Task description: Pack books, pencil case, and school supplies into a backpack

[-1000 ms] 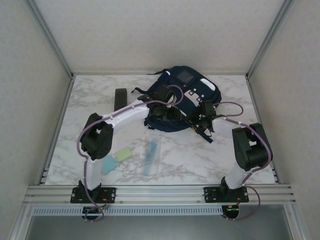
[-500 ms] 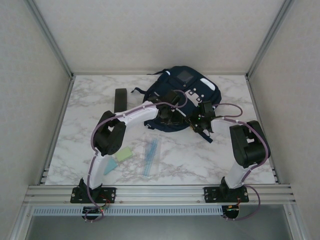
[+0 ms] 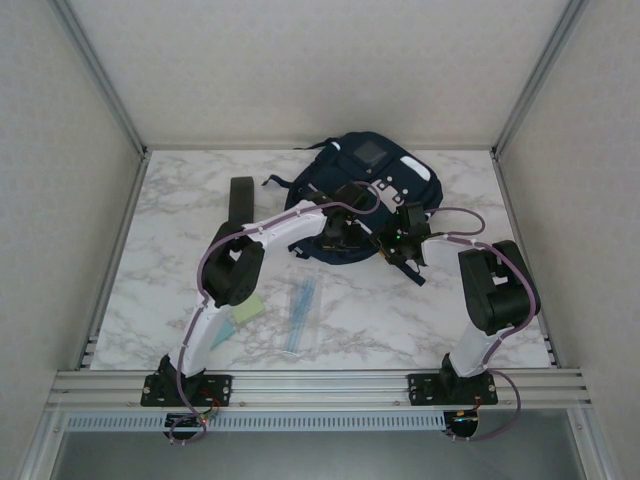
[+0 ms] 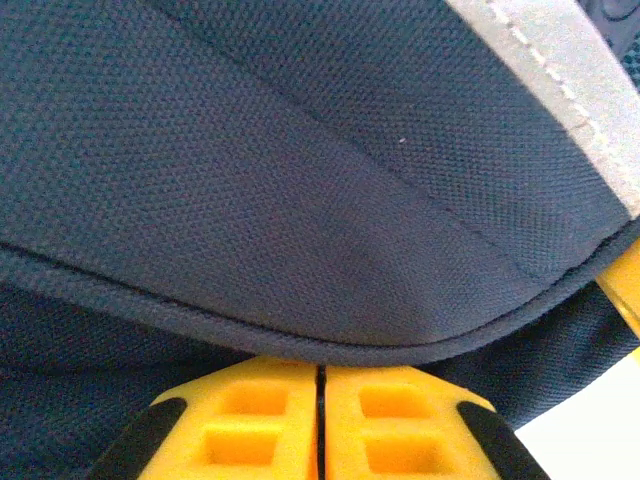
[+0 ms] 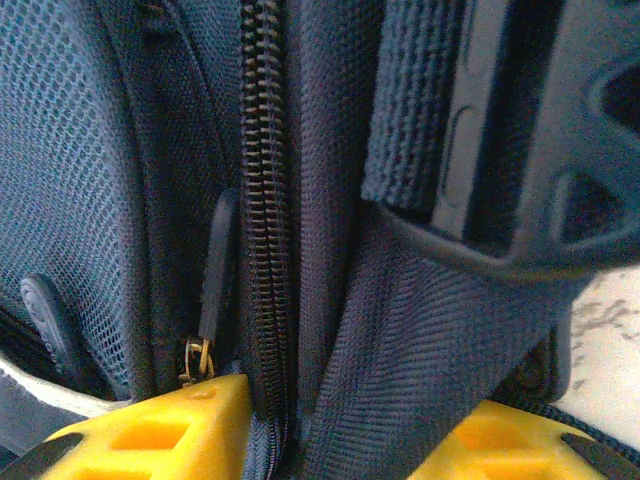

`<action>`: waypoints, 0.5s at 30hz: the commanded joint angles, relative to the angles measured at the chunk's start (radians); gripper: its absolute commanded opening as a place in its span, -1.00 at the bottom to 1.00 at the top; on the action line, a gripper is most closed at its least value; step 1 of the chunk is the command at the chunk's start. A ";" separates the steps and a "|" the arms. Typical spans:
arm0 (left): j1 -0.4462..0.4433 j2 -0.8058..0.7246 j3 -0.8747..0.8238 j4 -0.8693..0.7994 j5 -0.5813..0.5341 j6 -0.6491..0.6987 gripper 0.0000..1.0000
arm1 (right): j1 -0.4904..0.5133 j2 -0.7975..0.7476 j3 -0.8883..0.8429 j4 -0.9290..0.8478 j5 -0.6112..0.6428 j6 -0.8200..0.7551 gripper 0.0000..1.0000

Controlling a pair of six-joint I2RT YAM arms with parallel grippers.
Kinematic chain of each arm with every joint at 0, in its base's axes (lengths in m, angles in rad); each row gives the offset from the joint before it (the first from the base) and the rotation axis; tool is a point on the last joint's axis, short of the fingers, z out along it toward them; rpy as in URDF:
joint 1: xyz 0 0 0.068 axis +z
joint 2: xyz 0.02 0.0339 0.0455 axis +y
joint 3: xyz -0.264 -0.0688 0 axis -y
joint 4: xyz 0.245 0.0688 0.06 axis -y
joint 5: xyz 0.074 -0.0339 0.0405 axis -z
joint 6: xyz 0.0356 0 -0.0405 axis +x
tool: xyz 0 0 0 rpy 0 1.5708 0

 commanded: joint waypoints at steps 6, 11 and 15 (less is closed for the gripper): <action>0.024 -0.053 -0.039 -0.064 0.025 0.049 -1.00 | 0.002 0.037 0.000 -0.053 0.107 -0.012 -0.40; 0.093 -0.147 -0.103 -0.049 0.123 0.066 -1.00 | -0.008 0.015 0.005 -0.098 0.145 -0.049 -0.56; 0.098 -0.162 -0.095 -0.032 0.221 0.061 -1.00 | -0.011 0.005 0.014 -0.107 0.137 -0.077 -0.59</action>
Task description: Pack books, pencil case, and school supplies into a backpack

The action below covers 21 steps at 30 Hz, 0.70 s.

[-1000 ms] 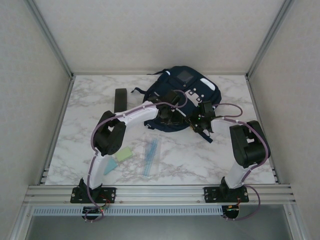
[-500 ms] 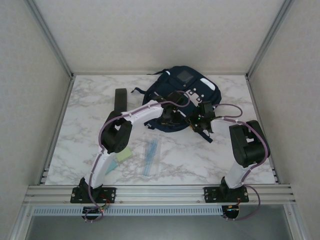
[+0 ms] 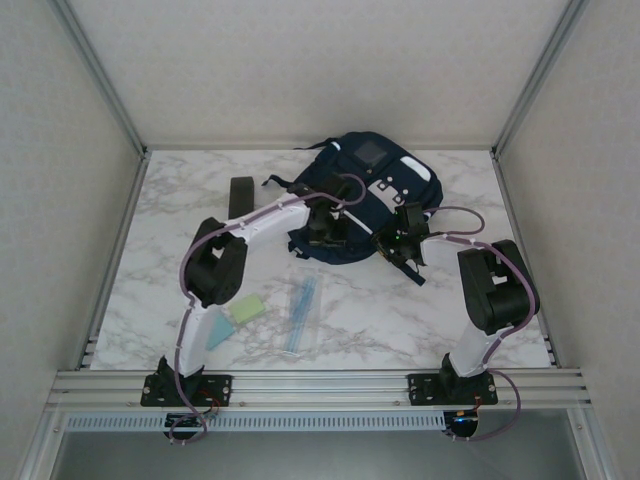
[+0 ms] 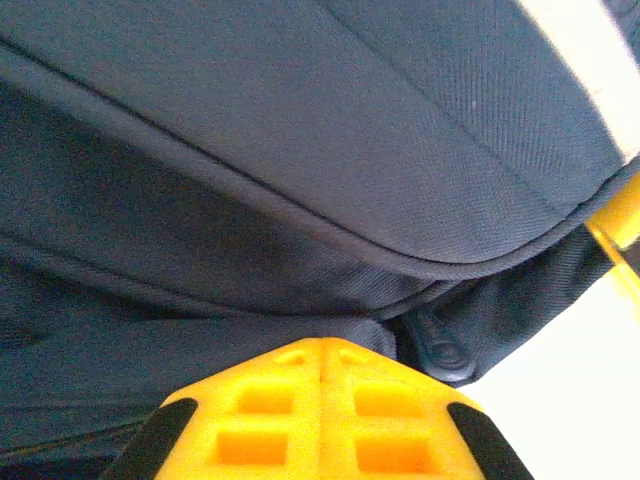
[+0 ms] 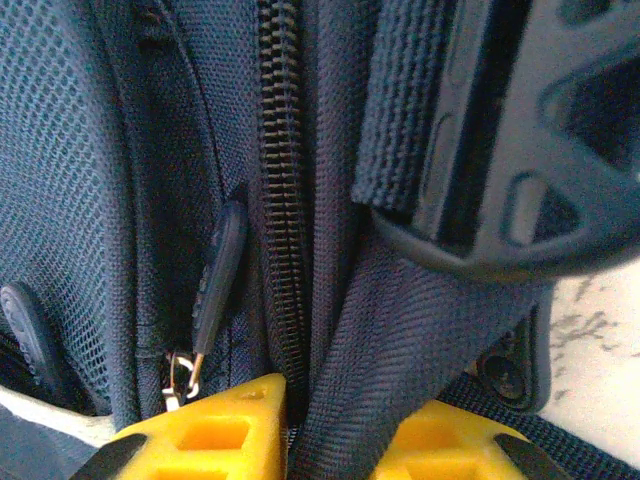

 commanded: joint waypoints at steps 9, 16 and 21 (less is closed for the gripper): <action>-0.036 -0.034 0.033 0.004 0.119 0.022 -0.40 | -0.013 -0.001 0.021 -0.095 0.057 -0.080 -0.55; -0.073 0.063 0.155 -0.136 0.012 0.144 -0.15 | -0.013 0.001 0.033 -0.099 0.043 -0.088 -0.51; -0.084 0.147 0.248 -0.209 -0.085 0.212 -0.14 | -0.012 0.004 0.034 -0.098 0.037 -0.088 -0.51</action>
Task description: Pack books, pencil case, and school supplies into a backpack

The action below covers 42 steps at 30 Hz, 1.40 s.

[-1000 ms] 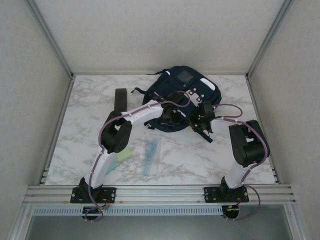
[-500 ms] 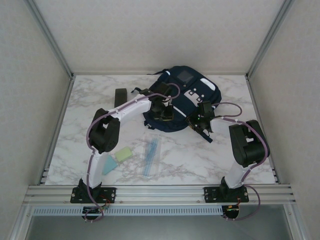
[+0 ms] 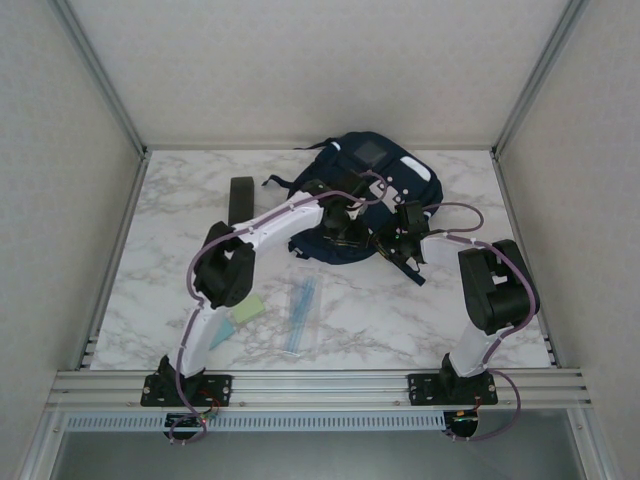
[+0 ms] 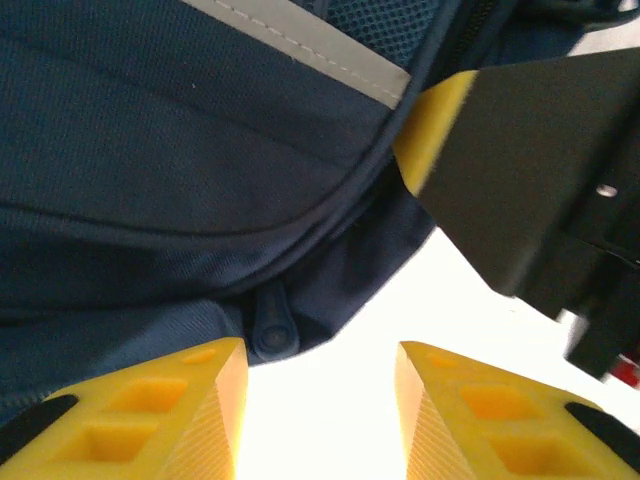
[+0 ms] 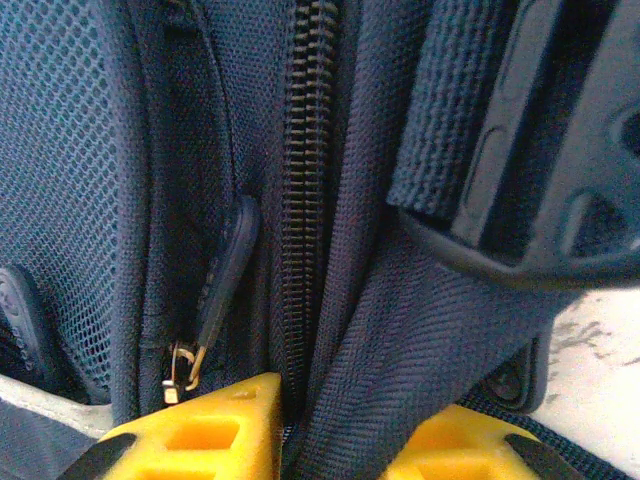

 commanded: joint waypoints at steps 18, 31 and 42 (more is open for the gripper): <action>-0.018 0.223 0.135 -0.164 -0.135 0.111 -0.82 | -0.012 0.014 0.009 -0.061 0.042 -0.020 -0.52; 0.058 0.079 0.169 -0.232 -0.001 0.088 -1.00 | -0.015 0.005 0.018 -0.104 0.066 -0.032 -0.54; 0.077 0.022 0.085 -0.080 0.234 -0.074 -0.72 | -0.015 -0.179 0.018 -0.213 -0.041 -0.078 -0.12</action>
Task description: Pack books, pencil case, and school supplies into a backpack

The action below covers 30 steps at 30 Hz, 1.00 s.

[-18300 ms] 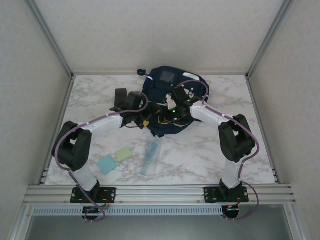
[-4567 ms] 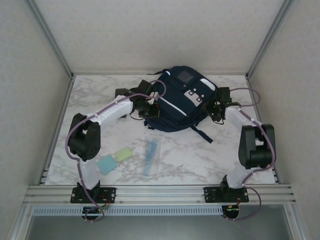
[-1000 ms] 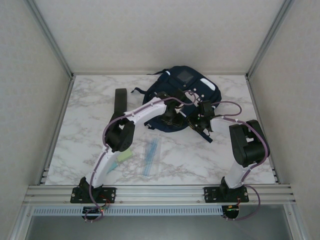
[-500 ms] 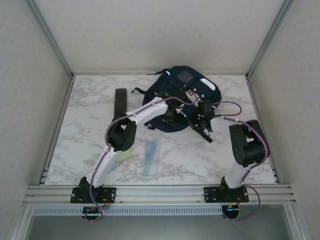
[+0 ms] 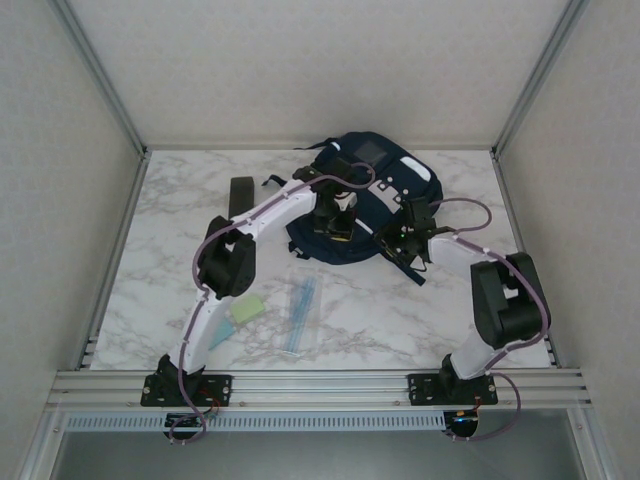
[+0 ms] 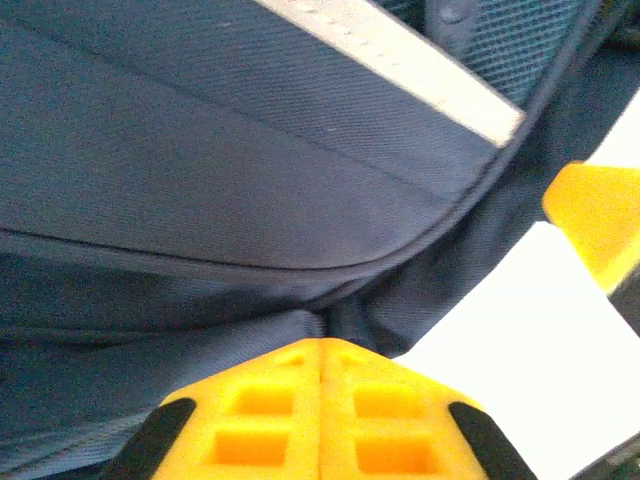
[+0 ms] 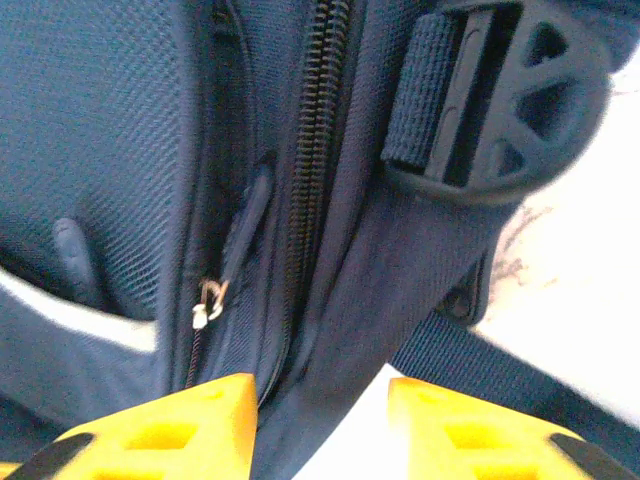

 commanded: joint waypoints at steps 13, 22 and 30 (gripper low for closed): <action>-0.008 -0.142 -0.332 0.337 0.142 -0.340 -0.08 | -0.002 0.051 -0.093 0.255 -0.098 0.125 -0.13; -0.009 -0.126 -0.333 0.464 0.125 -0.455 -0.09 | 0.001 0.207 -0.043 0.223 -0.091 0.151 -0.55; -0.025 -0.072 -0.323 0.440 0.121 -0.446 -0.10 | 0.007 0.212 -0.059 0.210 -0.065 0.145 -0.68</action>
